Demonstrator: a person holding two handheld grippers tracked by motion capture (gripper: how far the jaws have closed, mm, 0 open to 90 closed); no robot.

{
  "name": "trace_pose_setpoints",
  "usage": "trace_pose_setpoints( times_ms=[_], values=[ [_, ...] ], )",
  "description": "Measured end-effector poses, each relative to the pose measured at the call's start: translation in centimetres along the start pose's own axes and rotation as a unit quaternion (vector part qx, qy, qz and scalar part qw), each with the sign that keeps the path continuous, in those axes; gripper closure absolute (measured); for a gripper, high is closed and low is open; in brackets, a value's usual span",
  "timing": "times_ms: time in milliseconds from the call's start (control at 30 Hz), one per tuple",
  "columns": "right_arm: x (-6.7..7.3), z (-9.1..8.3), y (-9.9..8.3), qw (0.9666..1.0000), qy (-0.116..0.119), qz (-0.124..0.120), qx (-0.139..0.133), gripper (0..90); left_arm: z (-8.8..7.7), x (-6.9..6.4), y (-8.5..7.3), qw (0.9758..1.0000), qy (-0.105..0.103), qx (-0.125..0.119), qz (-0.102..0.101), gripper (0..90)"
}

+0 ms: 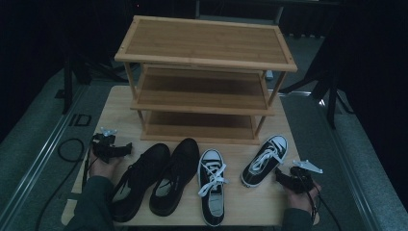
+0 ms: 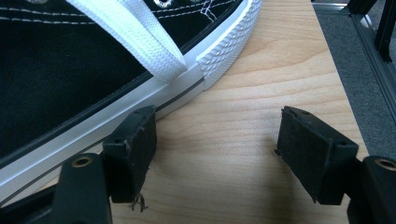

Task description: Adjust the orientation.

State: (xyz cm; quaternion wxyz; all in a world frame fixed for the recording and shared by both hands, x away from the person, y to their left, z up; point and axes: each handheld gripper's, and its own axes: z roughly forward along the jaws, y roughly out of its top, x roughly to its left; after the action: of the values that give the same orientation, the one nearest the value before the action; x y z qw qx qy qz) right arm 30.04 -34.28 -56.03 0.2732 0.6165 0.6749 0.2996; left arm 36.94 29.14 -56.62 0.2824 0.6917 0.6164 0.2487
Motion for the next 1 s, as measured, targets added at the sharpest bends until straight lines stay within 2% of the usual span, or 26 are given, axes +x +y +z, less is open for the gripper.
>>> trace_pose_setpoints(
  times_ms=[300,367,500,600,633,667,767,900,967,1000],
  values=[
    [0.0,0.0,0.0,1.0,-0.001,0.0,0.0,28.2,-0.1,0.0,0.0,1.0,-0.001,-0.001,0.003,8.3],
    [0.0,0.0,0.0,1.0,0.0,0.0,0.0,28.2,-0.4,-0.1,-0.2,1.0,-0.004,-0.006,0.006,16.2],
    [0.0,0.0,0.0,1.0,0.0,0.0,0.0,28.1,-0.7,0.3,-0.3,0.9999,-0.004,-0.008,0.006,25.3],
    [0.0,0.0,0.0,1.0,0.0,0.0,0.0,28.1,-1.1,0.7,-0.3,1.0,-0.003,-0.002,0.003,37.7],
    [0.0,0.0,0.0,1.0,0.0,0.0,0.0,28.1,-1.4,0.8,-0.2,1.0,-0.007,0.004,0.0,42.2],
    [0.0,0.0,0.0,1.0,0.0,0.0,0.0,28.1,-1.6,0.9,-0.2,0.9997,-0.023,0.007,-0.001,48.8],
    [0.0,0.0,0.0,1.0,0.0,0.0,0.0,28.1,-2.1,1.0,-0.3,0.9988,-0.046,0.012,0.011,55.9],
    [0.0,0.0,0.0,1.0,0.001,0.0,0.0,28.0,-3.0,0.9,0.1,0.9974,-0.069,0.003,0.021,58.4],
    [0.0,0.0,0.0,1.0,0.001,0.0,0.0,28.0,-3.2,0.8,0.1,0.9971,-0.071,0.0,0.026,58.3],
    [0.0,0.0,0.0,1.0,0.001,0.0,0.0,28.0,-3.7,0.6,0.1,0.9966,-0.073,0.001,0.037,58.3]
  ],
)
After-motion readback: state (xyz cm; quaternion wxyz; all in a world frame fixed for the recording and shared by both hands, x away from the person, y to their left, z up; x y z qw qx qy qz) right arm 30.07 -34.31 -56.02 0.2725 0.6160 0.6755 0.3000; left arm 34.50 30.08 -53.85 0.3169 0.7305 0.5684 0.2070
